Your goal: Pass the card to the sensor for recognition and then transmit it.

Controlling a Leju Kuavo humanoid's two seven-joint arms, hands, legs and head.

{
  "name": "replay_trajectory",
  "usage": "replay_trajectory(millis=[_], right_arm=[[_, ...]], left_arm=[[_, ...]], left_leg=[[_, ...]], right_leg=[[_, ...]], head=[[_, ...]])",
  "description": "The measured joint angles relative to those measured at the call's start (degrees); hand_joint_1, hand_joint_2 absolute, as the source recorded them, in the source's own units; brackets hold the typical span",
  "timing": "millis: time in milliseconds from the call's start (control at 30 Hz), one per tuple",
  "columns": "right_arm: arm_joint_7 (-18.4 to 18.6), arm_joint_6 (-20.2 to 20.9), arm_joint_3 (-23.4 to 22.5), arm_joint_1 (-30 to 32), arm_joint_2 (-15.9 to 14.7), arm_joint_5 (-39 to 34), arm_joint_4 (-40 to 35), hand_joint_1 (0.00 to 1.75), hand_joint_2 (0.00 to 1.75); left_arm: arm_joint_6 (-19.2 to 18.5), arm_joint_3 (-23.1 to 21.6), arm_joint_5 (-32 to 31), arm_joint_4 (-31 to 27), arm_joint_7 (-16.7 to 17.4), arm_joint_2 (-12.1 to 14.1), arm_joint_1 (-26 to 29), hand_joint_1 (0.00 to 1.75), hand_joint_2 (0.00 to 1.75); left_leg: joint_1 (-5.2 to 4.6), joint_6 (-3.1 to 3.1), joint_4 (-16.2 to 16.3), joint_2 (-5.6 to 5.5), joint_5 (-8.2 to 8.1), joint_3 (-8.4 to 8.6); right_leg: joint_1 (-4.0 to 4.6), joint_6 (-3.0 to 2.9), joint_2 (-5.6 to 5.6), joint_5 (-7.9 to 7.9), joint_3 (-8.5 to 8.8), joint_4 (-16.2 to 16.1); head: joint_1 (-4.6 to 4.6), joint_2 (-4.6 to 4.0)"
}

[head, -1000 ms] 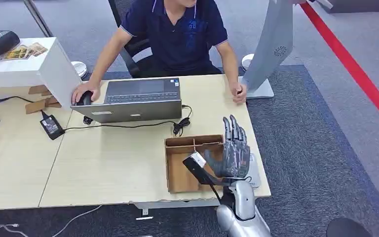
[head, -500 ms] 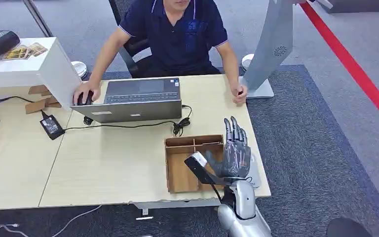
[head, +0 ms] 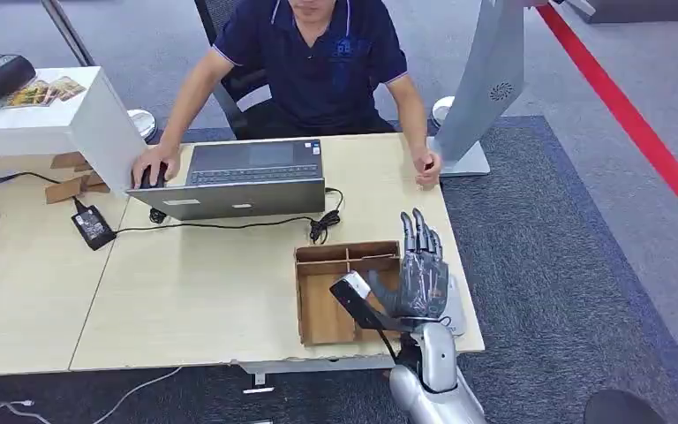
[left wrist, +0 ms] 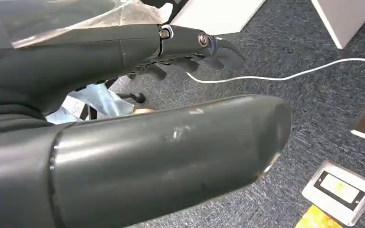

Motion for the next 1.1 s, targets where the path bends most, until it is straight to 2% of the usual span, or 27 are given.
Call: replay_trajectory(millis=[1100], right_arm=[[-0.11,0.0,-0.02,-2.25,0.0,-0.76,1.46,0.05,1.75]], left_arm=[[0.0,-1.16,-0.15,0.0,0.0,0.0,-0.1,0.0,0.0]], left_leg=[[0.0,0.0,0.0,0.0,0.0,0.0]], right_leg=[[0.0,0.0,0.0,0.0,0.0,0.0]], head=[[0.0,0.0]])
